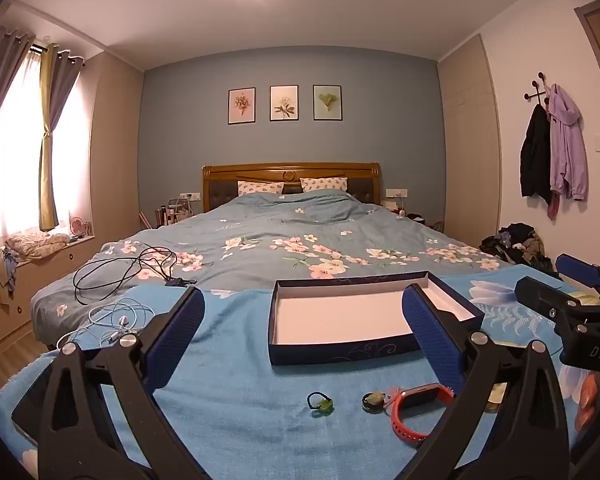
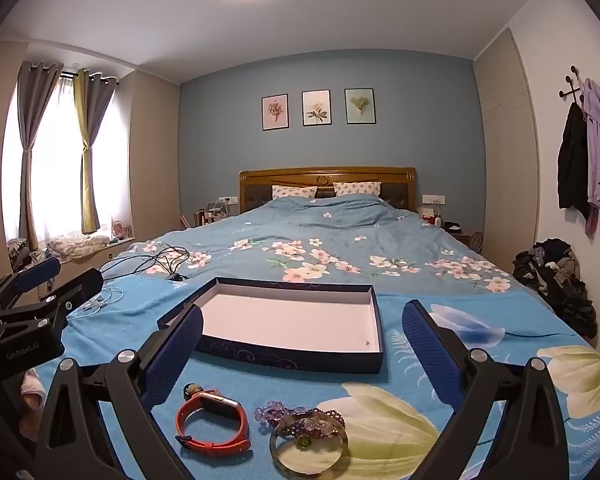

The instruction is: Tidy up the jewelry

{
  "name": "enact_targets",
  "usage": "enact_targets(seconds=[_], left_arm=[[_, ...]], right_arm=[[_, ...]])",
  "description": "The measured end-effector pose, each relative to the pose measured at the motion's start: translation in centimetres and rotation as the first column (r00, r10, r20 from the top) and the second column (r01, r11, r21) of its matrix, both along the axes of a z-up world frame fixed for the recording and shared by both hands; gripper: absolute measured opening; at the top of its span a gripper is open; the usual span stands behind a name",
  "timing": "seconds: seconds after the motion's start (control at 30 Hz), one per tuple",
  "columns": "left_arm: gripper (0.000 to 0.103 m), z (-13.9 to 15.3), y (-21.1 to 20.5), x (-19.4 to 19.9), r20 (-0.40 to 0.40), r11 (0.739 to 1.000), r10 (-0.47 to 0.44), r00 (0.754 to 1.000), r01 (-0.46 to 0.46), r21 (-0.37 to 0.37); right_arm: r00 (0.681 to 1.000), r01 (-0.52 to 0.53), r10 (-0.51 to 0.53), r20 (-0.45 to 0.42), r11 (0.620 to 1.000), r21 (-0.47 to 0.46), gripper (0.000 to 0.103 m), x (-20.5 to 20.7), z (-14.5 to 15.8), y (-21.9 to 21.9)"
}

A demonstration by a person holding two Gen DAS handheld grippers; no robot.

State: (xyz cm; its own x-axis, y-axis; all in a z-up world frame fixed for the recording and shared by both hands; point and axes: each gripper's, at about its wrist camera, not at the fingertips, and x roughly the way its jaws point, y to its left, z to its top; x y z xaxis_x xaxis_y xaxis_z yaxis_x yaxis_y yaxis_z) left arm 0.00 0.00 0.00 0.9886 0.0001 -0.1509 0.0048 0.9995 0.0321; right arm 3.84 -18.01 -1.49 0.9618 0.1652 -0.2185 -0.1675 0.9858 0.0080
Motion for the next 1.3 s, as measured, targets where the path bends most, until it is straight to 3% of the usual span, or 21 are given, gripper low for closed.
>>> enact_targets(seconds=[1.3], left_arm=[[0.097,0.3,0.2,-0.1,-0.007,1.0,0.001,1.0,-0.001,-0.026]], right_arm=[[1.0,-0.007,0.007,-0.015,1.0,0.018,0.096,0.0,0.0,-0.4]])
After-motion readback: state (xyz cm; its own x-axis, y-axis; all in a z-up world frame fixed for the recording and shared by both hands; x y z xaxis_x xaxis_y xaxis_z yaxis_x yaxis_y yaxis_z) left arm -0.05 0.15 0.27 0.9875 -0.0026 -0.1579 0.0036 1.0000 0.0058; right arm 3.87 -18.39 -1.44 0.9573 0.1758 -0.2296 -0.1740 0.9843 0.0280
